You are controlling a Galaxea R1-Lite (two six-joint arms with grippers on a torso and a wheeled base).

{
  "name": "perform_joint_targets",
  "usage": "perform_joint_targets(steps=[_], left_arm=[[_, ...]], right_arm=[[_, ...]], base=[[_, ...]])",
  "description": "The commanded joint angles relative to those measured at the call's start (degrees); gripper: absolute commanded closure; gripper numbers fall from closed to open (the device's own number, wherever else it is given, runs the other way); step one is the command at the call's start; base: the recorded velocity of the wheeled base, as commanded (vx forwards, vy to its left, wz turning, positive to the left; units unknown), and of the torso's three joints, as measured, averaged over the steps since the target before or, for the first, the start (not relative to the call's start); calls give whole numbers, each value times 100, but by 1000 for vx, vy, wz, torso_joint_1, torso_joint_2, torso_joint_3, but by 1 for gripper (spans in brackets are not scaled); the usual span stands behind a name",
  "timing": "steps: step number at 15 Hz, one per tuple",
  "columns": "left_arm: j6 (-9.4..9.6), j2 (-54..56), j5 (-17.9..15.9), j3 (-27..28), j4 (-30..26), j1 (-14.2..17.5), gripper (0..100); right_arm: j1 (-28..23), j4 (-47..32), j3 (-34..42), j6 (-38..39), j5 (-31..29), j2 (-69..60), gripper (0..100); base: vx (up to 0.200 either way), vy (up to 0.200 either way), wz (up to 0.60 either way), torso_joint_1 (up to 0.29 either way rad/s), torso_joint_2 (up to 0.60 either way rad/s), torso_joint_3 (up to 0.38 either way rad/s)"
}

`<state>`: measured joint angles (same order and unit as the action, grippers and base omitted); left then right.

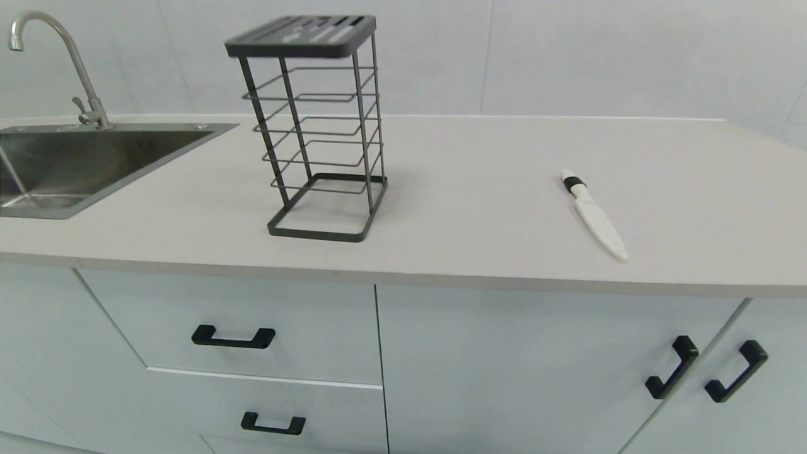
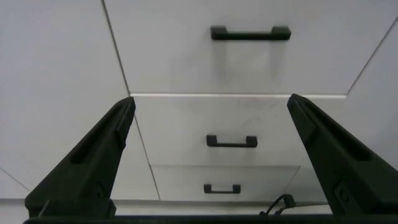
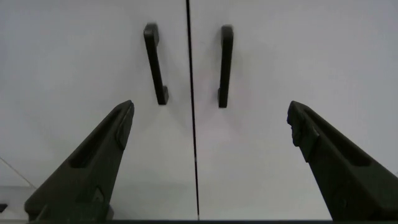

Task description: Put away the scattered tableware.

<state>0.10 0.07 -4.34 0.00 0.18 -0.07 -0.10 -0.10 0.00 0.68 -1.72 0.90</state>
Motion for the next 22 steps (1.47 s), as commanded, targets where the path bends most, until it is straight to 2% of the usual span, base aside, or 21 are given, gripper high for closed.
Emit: perform_joint_targets(steps=[1,22], left_arm=[[-1,-7,3,0,-1,-1,0],[-1,-7,12,0,-1,-1,0]], right_arm=[[1,-8,0,2,5,6,0],[1,-8,0,-7,-4,6,0]], base=[[0,0,0,27,-564,-261],[0,0,0,239,-500,-275]])
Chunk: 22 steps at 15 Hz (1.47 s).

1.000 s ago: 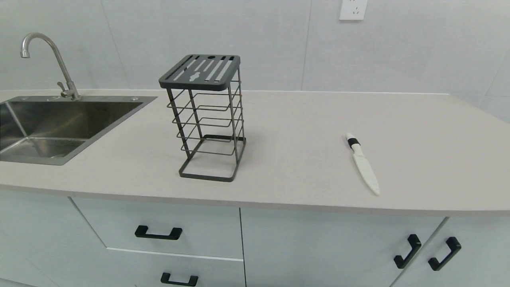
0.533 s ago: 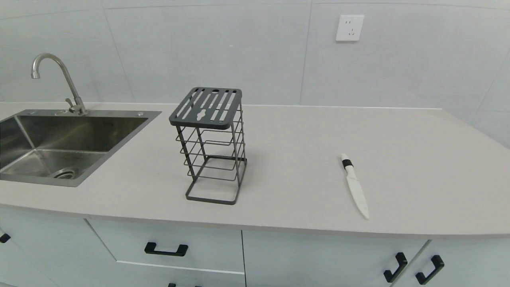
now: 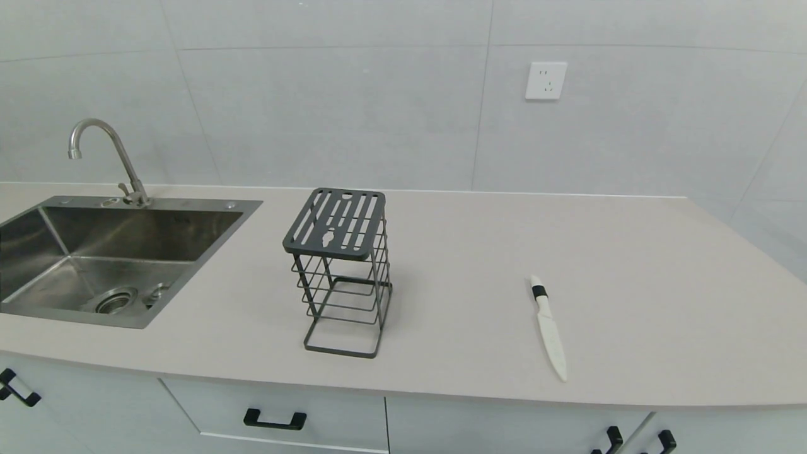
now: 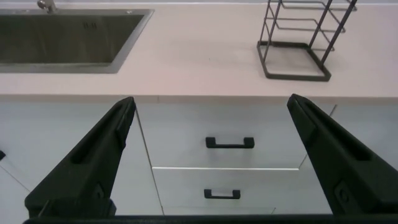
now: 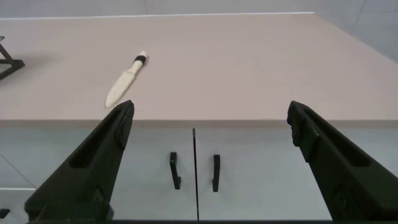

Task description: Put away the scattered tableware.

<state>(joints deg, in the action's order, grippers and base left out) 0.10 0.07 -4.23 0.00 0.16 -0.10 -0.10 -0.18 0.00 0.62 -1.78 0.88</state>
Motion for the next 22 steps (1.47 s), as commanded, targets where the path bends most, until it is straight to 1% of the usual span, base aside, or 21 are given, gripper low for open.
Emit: perform_joint_targets(steps=[1,6,8,9,22], left_arm=[[-1,-7,1,0,-7,10,0],[-10,-7,1,0,2,1,0],[-10,-7,1,0,-7,1,0],[-10,-7,1,0,2,1,0],[-10,-7,10,0,2,1,0]], right_arm=[[1,1,0,-1,2,9,0],[1,1,0,-1,2,9,0],[1,1,0,-1,2,9,0],[1,1,0,-1,2,9,0],[1,1,0,-1,2,9,0]], base=[[0,0,0,281,-564,-295],[0,0,0,252,-517,-267],[0,0,0,28,-52,-28],[0,0,-600,17,-32,-17],[0,0,0,0,0,0]])
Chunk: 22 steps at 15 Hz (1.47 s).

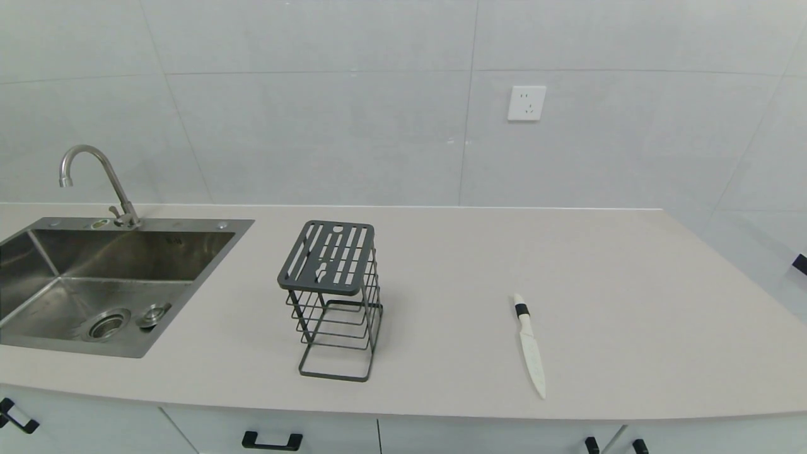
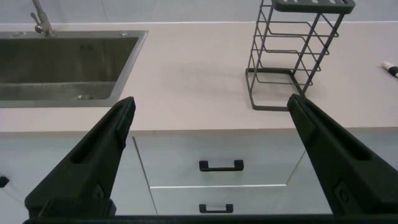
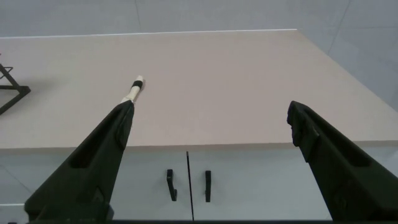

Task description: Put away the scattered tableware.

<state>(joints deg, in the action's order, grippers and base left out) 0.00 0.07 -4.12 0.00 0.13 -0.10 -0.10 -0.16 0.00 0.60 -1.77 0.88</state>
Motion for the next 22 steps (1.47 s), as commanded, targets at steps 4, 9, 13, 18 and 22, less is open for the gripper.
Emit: perform_joint_targets(steps=[4,9,13,18,22], left_arm=[[0,-7,-10,0,4,1,0],[0,-7,-1,0,4,1,0],[0,-7,-1,0,4,1,0],[9,-7,-10,0,4,1,0],[35,-7,-27,0,4,1,0]], right_arm=[[1,-2,0,2,1,9,0],[1,-2,0,2,1,9,0],[1,-2,0,-7,1,9,0],[1,-2,0,-7,1,0,0],[1,-2,0,2,-8,0,0]], base=[[0,0,0,159,-22,135],[0,0,0,317,-78,236],[0,0,0,337,-123,210],[0,0,0,72,-63,8],[0,0,0,37,-99,-52]])
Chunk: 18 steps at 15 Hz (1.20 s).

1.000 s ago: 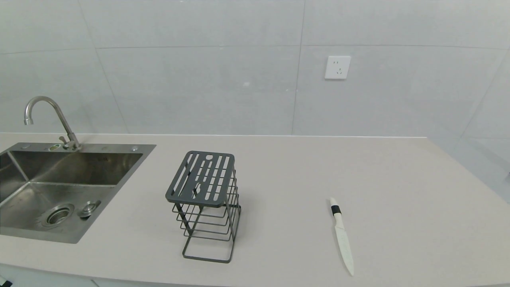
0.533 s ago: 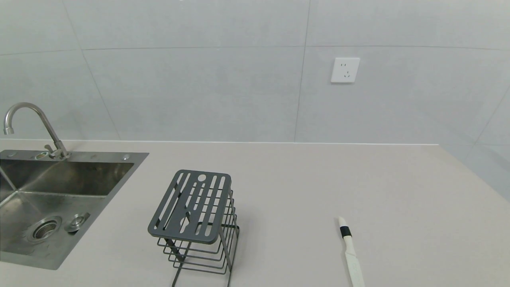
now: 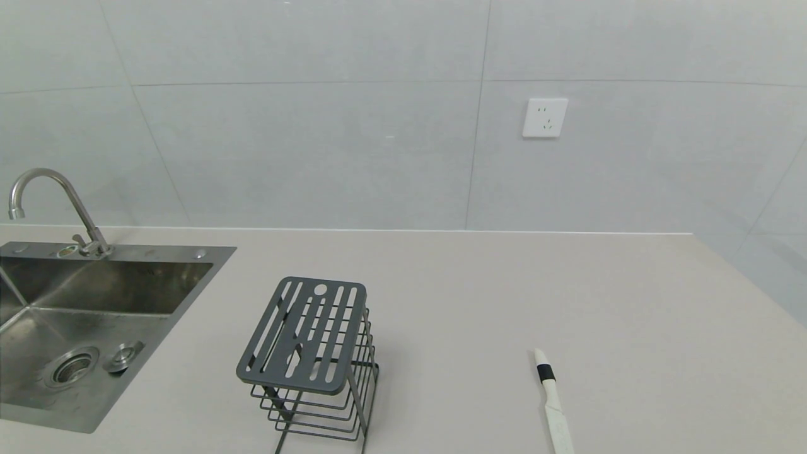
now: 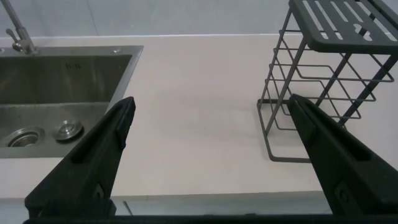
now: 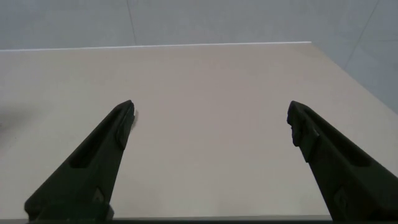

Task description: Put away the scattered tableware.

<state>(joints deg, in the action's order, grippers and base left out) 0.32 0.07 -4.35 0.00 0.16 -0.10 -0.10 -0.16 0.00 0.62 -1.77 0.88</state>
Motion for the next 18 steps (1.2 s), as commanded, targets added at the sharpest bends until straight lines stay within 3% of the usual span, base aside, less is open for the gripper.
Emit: perform_joint_targets(steps=[1,9,10,13,15,18], left_arm=[[3,-7,-4,0,2,1,0],[-5,-7,5,0,2,10,0],[-5,-7,13,0,2,10,0],[-5,-7,13,0,2,10,0],[-5,-7,13,0,2,10,0],[-23,-7,13,0,2,10,0]], right_arm=[[1,-2,0,-1,1,0,0],[-8,7,0,-18,10,0,0],[1,42,0,-9,238,0,0],[-8,1088,0,-27,309,9,0],[-25,1273,-53,-1,1038,9,0],[-96,490,-712,-9,1776,571,0]], base=[[0,0,0,0,0,0],[0,0,0,0,0,0],[0,0,0,0,0,0],[0,0,0,0,0,0],[0,0,0,0,0,0],[0,0,0,0,0,0]])
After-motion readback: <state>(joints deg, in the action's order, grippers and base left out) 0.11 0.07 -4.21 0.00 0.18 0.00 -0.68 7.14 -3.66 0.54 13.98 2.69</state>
